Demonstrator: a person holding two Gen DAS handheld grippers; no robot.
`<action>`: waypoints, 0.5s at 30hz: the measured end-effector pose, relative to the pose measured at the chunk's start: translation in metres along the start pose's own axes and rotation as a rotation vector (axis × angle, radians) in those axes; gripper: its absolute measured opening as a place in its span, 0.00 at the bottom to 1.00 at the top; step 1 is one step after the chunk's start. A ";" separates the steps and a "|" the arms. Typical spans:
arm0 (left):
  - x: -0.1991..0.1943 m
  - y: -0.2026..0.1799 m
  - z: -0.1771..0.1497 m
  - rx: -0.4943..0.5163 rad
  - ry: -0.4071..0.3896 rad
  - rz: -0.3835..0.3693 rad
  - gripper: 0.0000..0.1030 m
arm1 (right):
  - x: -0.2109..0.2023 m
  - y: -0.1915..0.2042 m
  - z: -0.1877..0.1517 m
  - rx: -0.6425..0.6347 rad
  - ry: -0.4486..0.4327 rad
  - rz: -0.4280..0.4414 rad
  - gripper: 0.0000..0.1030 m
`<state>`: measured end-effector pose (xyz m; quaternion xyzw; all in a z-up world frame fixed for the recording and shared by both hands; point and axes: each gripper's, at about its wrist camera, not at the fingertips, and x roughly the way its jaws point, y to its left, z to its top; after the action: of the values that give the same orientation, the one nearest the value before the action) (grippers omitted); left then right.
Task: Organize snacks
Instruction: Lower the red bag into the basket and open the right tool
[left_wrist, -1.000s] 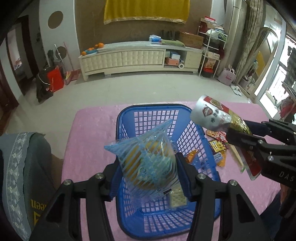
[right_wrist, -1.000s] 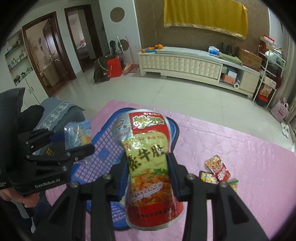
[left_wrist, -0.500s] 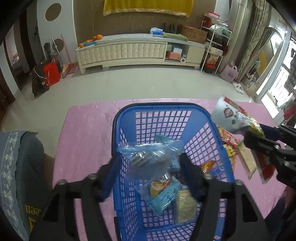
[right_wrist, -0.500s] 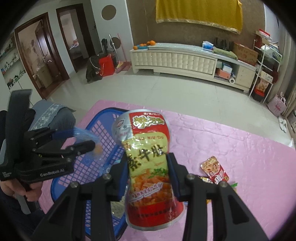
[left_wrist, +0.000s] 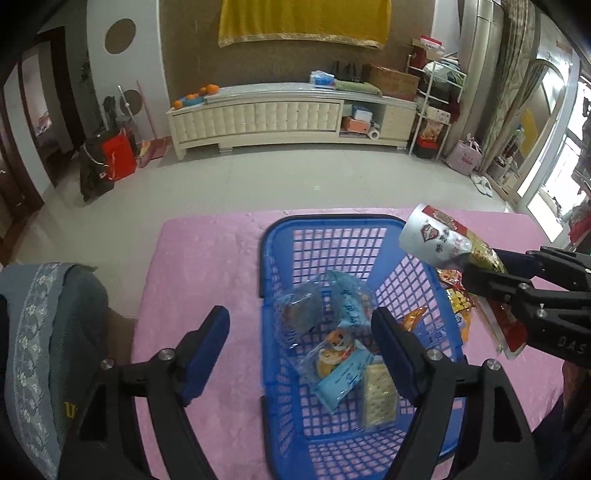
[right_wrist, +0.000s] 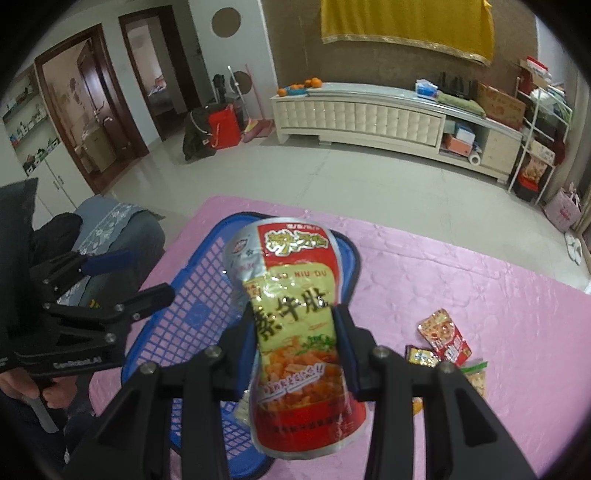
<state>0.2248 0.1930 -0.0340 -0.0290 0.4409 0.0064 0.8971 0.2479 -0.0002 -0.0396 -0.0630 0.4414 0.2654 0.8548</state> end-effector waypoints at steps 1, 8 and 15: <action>-0.004 0.005 -0.002 -0.006 -0.003 0.010 0.75 | 0.001 0.004 0.001 -0.007 0.003 0.001 0.43; -0.007 0.026 -0.011 -0.038 0.005 0.036 0.75 | 0.028 0.024 0.015 -0.008 0.070 -0.027 0.43; 0.003 0.031 -0.016 -0.048 0.020 0.030 0.75 | 0.063 0.037 0.019 -0.006 0.138 -0.025 0.43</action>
<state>0.2129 0.2233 -0.0478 -0.0438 0.4499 0.0299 0.8915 0.2720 0.0632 -0.0728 -0.0893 0.4975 0.2509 0.8256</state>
